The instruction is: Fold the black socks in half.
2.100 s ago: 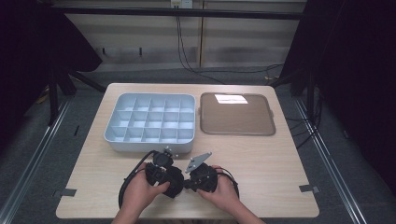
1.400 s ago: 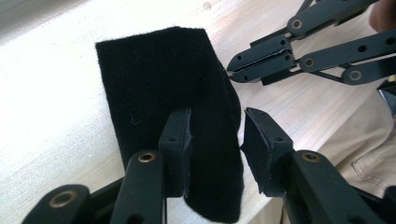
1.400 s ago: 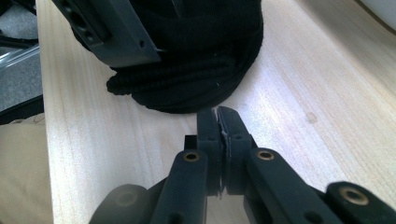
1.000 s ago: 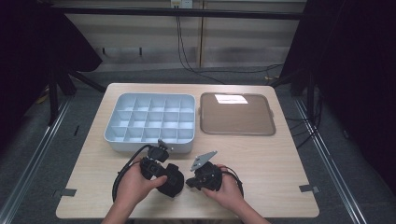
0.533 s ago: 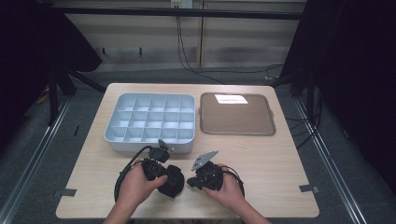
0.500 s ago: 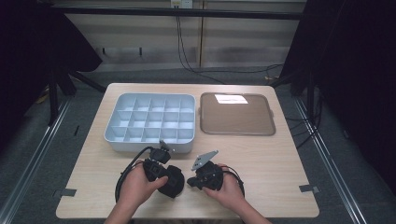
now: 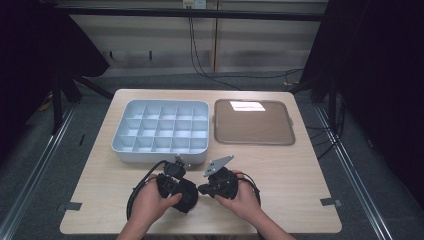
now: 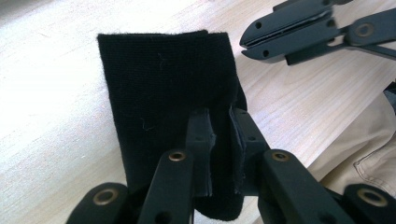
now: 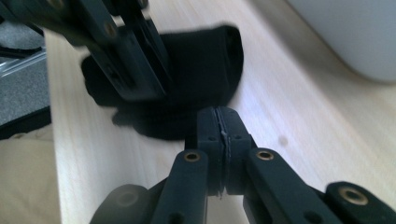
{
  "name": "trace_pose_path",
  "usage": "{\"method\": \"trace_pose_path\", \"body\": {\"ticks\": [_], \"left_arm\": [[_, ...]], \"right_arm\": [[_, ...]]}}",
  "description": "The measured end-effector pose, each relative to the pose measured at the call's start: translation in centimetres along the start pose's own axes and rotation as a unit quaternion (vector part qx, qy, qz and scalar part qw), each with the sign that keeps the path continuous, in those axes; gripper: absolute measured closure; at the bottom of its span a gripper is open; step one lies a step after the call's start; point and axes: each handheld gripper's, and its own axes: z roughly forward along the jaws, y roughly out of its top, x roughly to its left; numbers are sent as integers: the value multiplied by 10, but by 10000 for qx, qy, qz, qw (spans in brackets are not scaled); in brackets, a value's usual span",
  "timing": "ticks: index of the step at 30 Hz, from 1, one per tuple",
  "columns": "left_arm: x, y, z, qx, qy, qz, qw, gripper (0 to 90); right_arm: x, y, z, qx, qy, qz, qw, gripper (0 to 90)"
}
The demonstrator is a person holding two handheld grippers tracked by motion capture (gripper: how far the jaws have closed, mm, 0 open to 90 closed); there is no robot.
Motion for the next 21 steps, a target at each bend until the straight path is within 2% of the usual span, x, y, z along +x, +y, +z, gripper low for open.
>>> {"method": "trace_pose_path", "body": {"ticks": [1,5,8,16,21], "left_arm": [[0,0,0,-6,-8,12,10000,786],[0,0,0,-24,-33,29,10000,774],[0,-1,0,-35,-26,32,10000,754],[2,-4,-1,-89,-189,-1,9998,695],[4,-5,-2,-80,-352,14,9993,611]], "right_arm": [[0,3,0,-27,-9,-98,9999,887],[2,15,1,-117,18,-137,9998,888],[5,18,7,-1,62,-159,9999,893],[4,14,16,133,155,-121,9997,900],[2,7,23,200,206,-79,9996,900]]}}
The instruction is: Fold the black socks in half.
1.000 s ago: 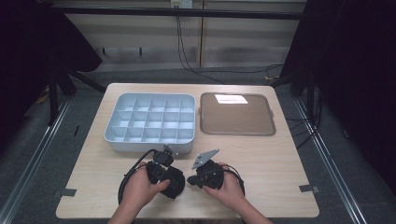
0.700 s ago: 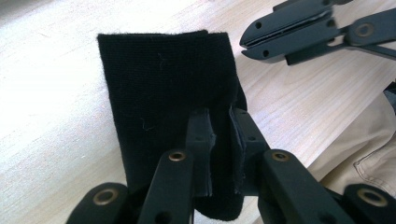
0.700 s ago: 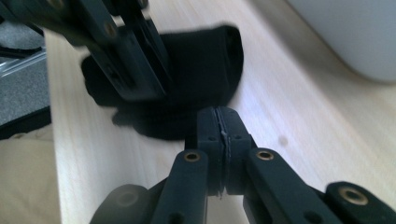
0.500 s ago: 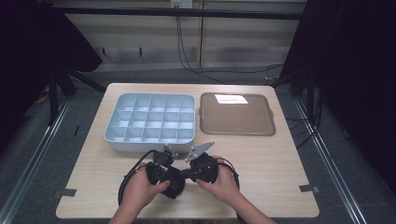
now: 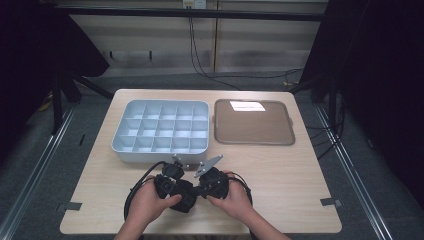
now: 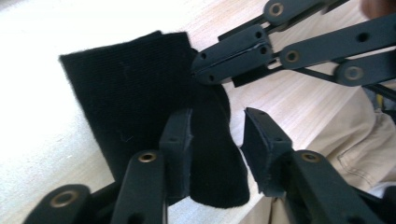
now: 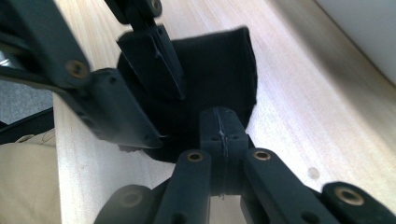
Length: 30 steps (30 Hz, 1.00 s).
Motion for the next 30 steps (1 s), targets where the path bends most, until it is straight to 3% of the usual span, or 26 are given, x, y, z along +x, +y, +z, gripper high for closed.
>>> {"method": "trace_pose_path", "body": {"ticks": [6,12,19,26,30], "left_arm": [[2,-1,-3,7,-155,14,9999,524],[4,-1,-7,79,-159,-20,9998,489],[5,1,-14,-40,-152,-47,9999,453],[7,2,-21,-111,-35,25,9999,470],[9,2,-25,-202,6,-26,9998,549]], "right_arm": [[0,-4,4,22,-4,31,10000,900],[0,-6,6,7,-23,27,10000,900],[-2,-9,4,4,-55,44,10000,900],[-4,-12,2,-30,-48,97,9999,900],[-4,-13,0,-10,-68,114,9999,900]]}}
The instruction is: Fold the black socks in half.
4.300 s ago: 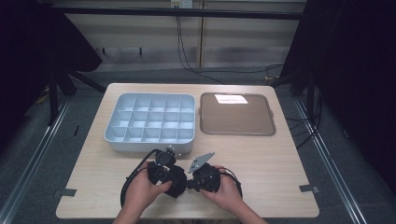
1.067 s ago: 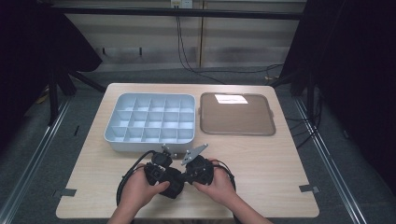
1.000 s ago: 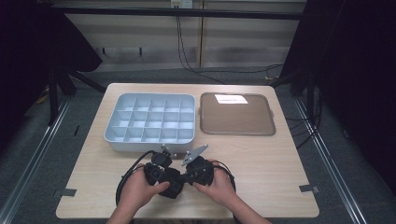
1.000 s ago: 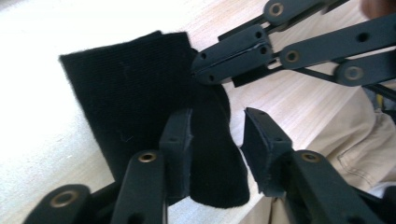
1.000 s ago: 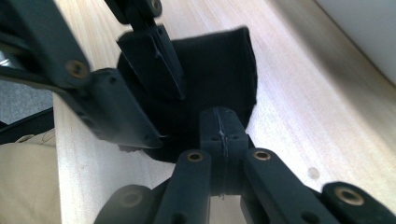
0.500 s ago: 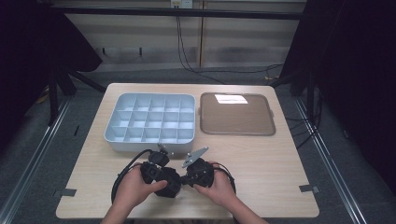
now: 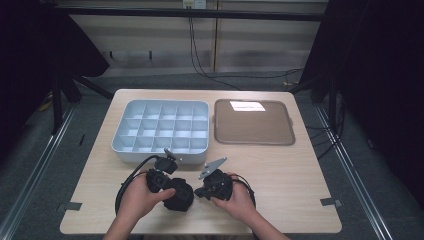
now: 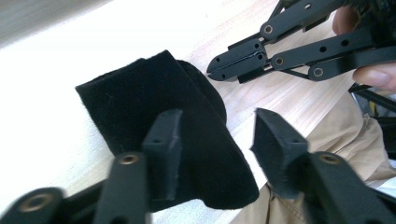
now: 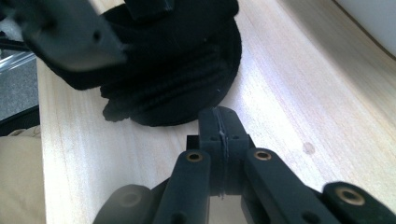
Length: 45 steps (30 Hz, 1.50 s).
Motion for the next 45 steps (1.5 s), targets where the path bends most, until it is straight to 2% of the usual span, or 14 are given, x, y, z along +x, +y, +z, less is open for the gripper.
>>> {"method": "trace_pose_path", "body": {"ticks": [3,5,9,17,18,22,27,30,34,38,42,45], "left_arm": [[2,0,-1,-16,127,7,9999,656],[3,0,-2,-49,152,1,9999,771],[3,1,2,52,70,-64,9999,827],[-3,2,24,375,75,-6,9993,846],[-5,3,27,382,150,37,9992,847],[-8,4,30,429,229,114,9988,850],[-11,4,35,390,227,179,9988,858],[-10,3,36,353,192,134,9991,865],[-11,3,38,368,232,256,9987,869],[-11,2,41,330,213,260,9989,876],[-16,2,44,316,321,354,9984,880],[-16,2,45,310,304,344,9985,882]], "right_arm": [[0,-1,-1,28,-4,25,10000,899],[-1,-2,-2,29,-17,40,10000,898],[-2,-3,-3,36,-39,26,10000,897],[-4,-6,-5,30,-79,34,10000,896],[-4,-6,-6,35,-72,59,10000,896],[-5,-7,-7,54,-109,52,9999,896],[-7,-11,-10,42,-142,143,9998,889],[-9,-14,-12,53,-167,144,9997,888],[-10,-18,-14,79,-182,198,9996,885],[-12,-20,-14,-8,-187,189,9996,880],[-12,-21,-16,25,-239,227,9995,873],[-13,-22,-16,-3,-242,196,9995,869]]}}
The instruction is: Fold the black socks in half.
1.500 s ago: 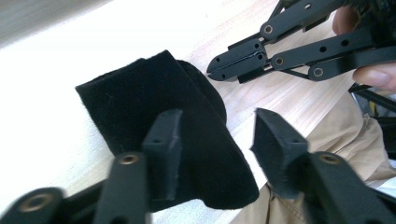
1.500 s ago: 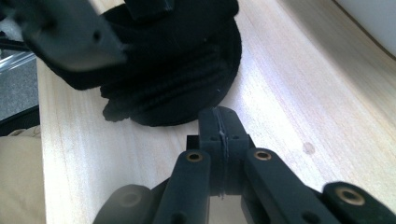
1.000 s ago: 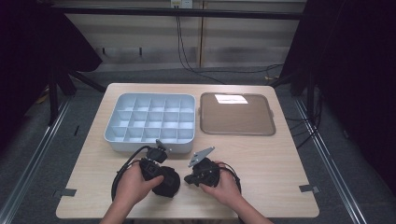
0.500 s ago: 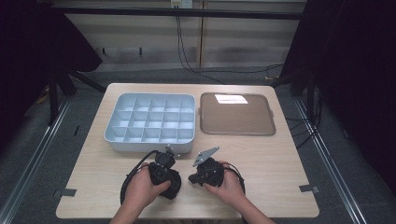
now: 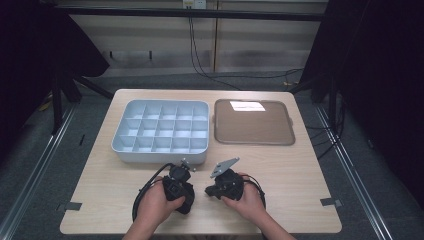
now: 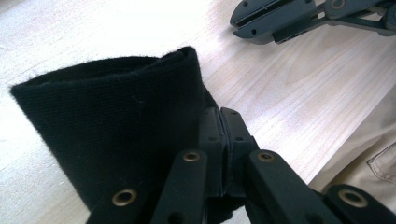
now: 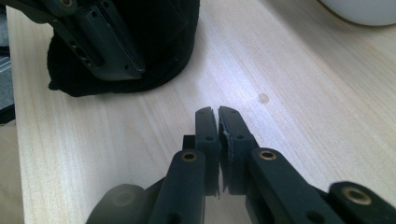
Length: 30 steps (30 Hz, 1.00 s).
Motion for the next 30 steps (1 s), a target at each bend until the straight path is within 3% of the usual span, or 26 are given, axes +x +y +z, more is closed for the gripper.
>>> {"method": "trace_pose_path", "body": {"ticks": [13,14,17,22,30], "left_arm": [[0,0,1,18,-45,-45,10000,885],[2,1,0,51,-96,-162,9998,879],[3,3,-3,109,-130,-265,9995,860],[2,7,-10,196,-141,-297,9993,761],[5,7,-23,126,-144,-385,9991,740]], "right_arm": [[0,-2,-3,-44,-25,22,10000,852],[0,-2,-3,-51,-34,27,10000,850],[-1,-2,-3,-53,-18,8,10000,845],[-2,-1,-2,-80,-20,25,10000,844],[-2,-2,-2,-96,-25,-9,10000,830]]}}
